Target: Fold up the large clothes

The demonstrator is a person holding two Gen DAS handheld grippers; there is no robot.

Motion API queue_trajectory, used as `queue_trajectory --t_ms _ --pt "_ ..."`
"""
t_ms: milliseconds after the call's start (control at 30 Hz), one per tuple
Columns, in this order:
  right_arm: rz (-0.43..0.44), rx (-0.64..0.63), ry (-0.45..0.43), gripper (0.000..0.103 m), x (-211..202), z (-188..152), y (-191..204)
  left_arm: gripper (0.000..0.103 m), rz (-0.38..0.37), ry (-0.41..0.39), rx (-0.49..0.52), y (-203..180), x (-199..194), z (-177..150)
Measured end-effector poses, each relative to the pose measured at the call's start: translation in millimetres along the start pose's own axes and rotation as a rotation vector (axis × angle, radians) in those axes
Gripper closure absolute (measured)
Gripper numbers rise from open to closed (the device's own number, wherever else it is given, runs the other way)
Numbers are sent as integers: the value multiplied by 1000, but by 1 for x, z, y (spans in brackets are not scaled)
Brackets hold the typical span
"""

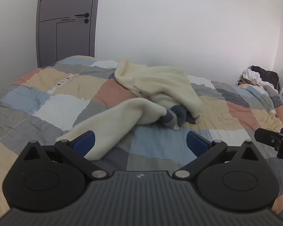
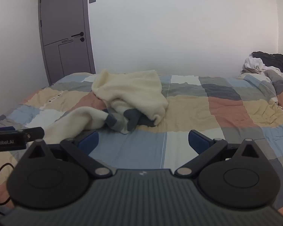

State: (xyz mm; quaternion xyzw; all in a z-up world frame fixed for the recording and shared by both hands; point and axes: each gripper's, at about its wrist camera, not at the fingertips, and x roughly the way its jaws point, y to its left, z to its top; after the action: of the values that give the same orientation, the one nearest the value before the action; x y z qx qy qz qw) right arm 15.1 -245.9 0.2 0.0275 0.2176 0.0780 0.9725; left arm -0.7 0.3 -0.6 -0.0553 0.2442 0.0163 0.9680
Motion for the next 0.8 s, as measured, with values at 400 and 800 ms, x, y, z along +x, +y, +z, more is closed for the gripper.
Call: queue_trajectory --t_ms 400,800 --pt "6 0 -2 0 3 -2 -5 0 8 14 6 0 6 -1" --pt "5 19 4 0 2 -3 -12 0 19 21 21 -2 14 -8"
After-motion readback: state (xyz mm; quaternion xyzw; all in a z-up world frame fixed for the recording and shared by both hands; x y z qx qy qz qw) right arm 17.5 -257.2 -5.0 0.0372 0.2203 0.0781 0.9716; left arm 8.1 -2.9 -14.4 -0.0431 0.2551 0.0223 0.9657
